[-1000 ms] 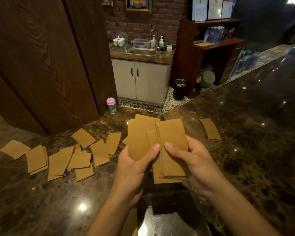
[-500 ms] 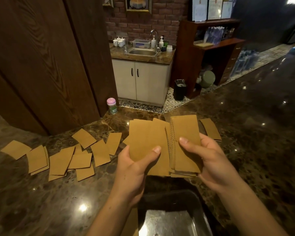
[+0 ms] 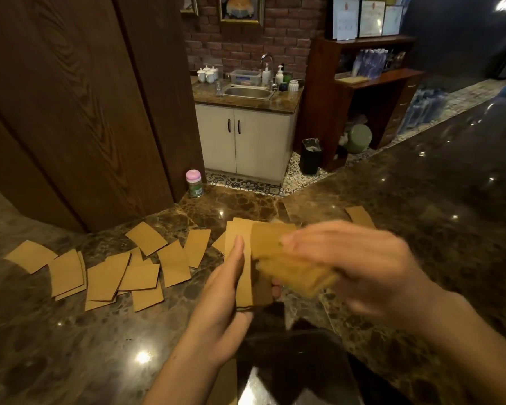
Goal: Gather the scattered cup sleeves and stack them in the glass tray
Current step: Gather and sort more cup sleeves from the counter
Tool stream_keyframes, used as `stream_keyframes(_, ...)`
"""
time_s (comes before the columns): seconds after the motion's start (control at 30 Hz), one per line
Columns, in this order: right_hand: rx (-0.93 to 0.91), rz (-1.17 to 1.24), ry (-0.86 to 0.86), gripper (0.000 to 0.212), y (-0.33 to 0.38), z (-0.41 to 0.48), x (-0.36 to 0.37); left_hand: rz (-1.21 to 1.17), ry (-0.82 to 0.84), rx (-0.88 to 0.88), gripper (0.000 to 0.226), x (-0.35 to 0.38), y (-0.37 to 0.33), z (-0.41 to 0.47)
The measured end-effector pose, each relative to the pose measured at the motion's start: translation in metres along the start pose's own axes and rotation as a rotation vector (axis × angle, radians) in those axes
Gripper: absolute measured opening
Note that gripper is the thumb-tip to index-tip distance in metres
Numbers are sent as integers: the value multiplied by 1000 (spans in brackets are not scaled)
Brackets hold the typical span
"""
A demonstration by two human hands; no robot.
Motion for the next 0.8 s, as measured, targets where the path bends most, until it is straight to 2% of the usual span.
stream_keyframes(0.1, -83, -177, 155, 24, 12, -11, 11, -54, 10, 23, 64, -2, -1, -1)
stream_keyframes(0.2, -75, -226, 298, 31, 17, -23, 18, 56, -14, 94, 46, -4, 1, -3)
stream_keyframes(0.33, 25, -132, 531, 40, 14, -26, 21, 155, -45, 144, 37, -5, 6, -2)
stream_keyframes(0.4, 192, 63, 577, 40, 16, -19, 8, 300, -72, 186, 38, -8, 6, -1)
stream_keyframes(0.47, 407, 328, 551, 38, 15, -8, -13, 457, -53, 200, 47, -11, 5, -1)
stream_keyframes(0.53, 570, 432, 531, 35, 4, 7, -30, 532, 4, 173, 58, -11, 5, -3)
stream_keyframes(0.63, 709, 459, 503, 21, -19, 29, -41, 527, 57, 145, 57, -8, 6, -6)
stream_keyframes(0.73, 824, 570, 445, 20, -28, 39, -38, 457, 36, 179, 53, -6, 5, -9)
stream_keyframes(0.8, 873, 647, 311, 21, -28, 38, -33, 328, 8, 196, 56, -7, 5, -9)
Point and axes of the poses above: each hand's wrist, its own z-axis towards the middle knuckle, its own x-axis out of the palm, y = z × x, the point moved 1 cm from there along z, towards the middle knuckle, and after that the axes turned 5 degrees about y, right-handed, at the moved point
